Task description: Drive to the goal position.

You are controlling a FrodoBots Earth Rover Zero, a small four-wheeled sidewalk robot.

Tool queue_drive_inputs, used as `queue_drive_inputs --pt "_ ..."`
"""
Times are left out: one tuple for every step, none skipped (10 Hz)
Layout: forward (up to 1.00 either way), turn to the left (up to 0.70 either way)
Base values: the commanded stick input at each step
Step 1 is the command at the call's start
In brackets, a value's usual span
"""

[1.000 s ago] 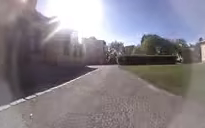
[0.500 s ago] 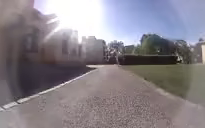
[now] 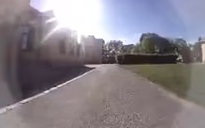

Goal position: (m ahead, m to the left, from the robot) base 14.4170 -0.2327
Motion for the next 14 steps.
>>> queue_drive_inputs --pt "1.00 0.00" --pt "1.00 0.00" --pt "1.00 0.00" --pt "1.00 0.00" --pt "1.00 0.00" --pt "1.00 0.00" --pt "1.00 0.00" --pt "1.00 0.00" --pt "1.00 0.00" --pt "1.00 0.00" --pt "1.00 0.00" --pt "1.00 0.00" --pt "1.00 0.00" --pt "1.00 0.00"
